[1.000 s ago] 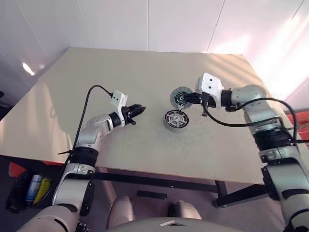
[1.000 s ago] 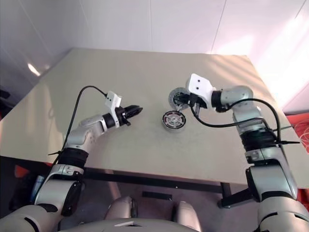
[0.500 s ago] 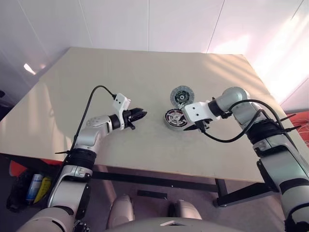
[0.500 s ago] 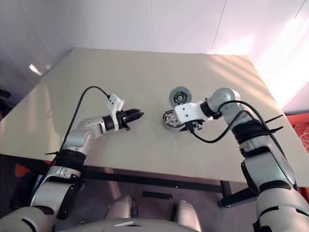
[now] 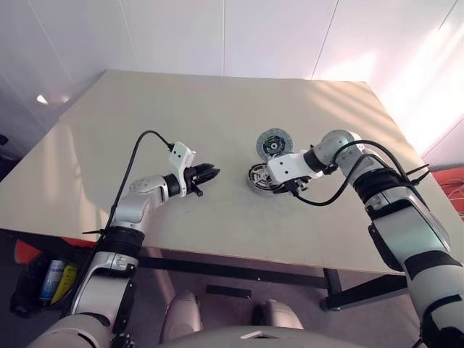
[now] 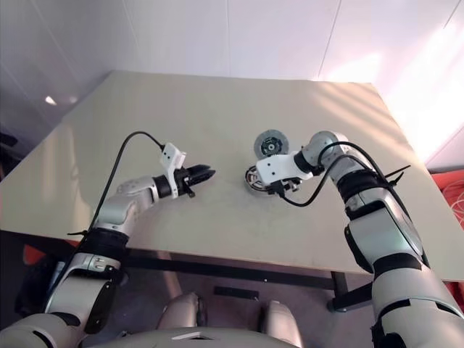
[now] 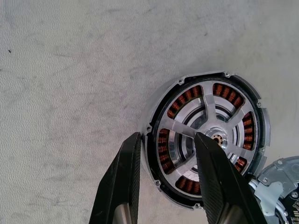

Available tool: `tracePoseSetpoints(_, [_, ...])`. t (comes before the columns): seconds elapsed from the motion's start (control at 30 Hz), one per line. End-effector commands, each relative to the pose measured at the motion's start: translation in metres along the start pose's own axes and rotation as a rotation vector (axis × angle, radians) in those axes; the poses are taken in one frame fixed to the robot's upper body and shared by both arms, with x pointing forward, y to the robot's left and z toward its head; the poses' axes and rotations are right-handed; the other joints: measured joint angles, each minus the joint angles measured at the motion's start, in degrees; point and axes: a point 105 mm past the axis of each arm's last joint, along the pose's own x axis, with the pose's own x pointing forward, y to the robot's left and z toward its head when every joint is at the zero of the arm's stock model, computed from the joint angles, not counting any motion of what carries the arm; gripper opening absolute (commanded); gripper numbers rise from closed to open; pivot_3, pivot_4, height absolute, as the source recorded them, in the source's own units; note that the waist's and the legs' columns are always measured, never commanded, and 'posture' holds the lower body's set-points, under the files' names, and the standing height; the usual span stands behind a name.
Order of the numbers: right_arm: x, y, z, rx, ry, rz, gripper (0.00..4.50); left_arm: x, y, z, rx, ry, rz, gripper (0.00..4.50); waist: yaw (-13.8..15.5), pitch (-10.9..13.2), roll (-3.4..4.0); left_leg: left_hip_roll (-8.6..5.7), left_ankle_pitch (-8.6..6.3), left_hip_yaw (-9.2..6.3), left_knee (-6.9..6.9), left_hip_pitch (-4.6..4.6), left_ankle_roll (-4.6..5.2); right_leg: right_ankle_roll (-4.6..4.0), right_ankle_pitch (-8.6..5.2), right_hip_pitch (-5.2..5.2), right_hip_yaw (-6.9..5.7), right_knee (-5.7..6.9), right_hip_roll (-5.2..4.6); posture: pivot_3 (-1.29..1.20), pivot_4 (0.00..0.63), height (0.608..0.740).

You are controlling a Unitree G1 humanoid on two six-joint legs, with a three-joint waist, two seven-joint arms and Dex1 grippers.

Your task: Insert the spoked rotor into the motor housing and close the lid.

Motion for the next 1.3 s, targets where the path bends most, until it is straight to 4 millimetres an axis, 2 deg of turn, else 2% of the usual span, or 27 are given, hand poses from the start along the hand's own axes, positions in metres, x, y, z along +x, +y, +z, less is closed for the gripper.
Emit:
tracePoseSetpoints(0.03, [-0.012, -0.007, -0.002, -0.013, 0.018, -0.037, 2.02, -0.001, -0.001, 0.011, 0.038, -0.031, 0.000, 1.34, -0.01, 0.00, 0.00, 0.00, 0.00, 0.00, 0.03, 0.01, -0.01, 0.00, 0.00, 0.01, 0.00, 0.03, 0.00, 0.00, 0.000, 0.740])
tracePoseSetpoints(0.5, [-0.006, 0.012, -0.010, -0.025, 0.044, 0.019, 2.02, 0.003, 0.003, 0.012, 0.038, -0.039, 0.011, 1.34, 0.03, 0.00, 0.00, 0.01, -0.01, -0.01, 0.12, -0.01, 0.03, 0.00, 0.00, 0.00, -0.01, 0.09, -0.02, 0.00, 0.000, 0.740])
tracePoseSetpoints(0.97, [0.008, 0.006, 0.005, -0.216, 0.107, 0.110, 2.02, -0.002, 0.007, 0.013, 0.026, -0.056, 0.047, 1.34, -0.30, -0.01, -0.02, 0.04, -0.01, -0.01, 0.14, 0.10, 0.00, -0.01, 0.00, 0.07, -0.02, 0.15, -0.02, 0.00, 0.000, 0.740])
tracePoseSetpoints(1.13, [0.012, 0.000, 0.012, -0.233, 0.100, 0.108, 2.02, -0.002, 0.008, 0.013, 0.025, -0.058, 0.054, 1.34, -1.50, -0.01, -0.02, 0.07, -0.01, -0.01, 0.13, 0.15, -0.01, -0.01, 0.00, 0.07, -0.03, 0.19, -0.02, 0.00, 0.000, 0.740])
tracePoseSetpoints(1.23, [0.014, -0.003, 0.014, -0.235, 0.095, 0.105, 1.36, -0.003, 0.009, 0.013, 0.025, -0.060, 0.061, 1.34, -1.77, -0.02, -0.03, 0.07, 0.00, -0.01, 0.13, 0.19, -0.03, -0.01, 0.01, 0.07, -0.03, 0.23, -0.02, 0.00, 0.000, 0.740])
tracePoseSetpoints(1.3, [0.015, -0.004, 0.015, -0.234, 0.090, 0.098, 0.70, -0.003, 0.010, 0.013, 0.026, -0.060, 0.066, 1.34, -1.67, -0.02, -0.03, 0.07, 0.02, -0.01, 0.13, 0.20, -0.06, -0.02, 0.00, 0.04, -0.04, 0.28, -0.02, 0.00, 0.000, 0.740])
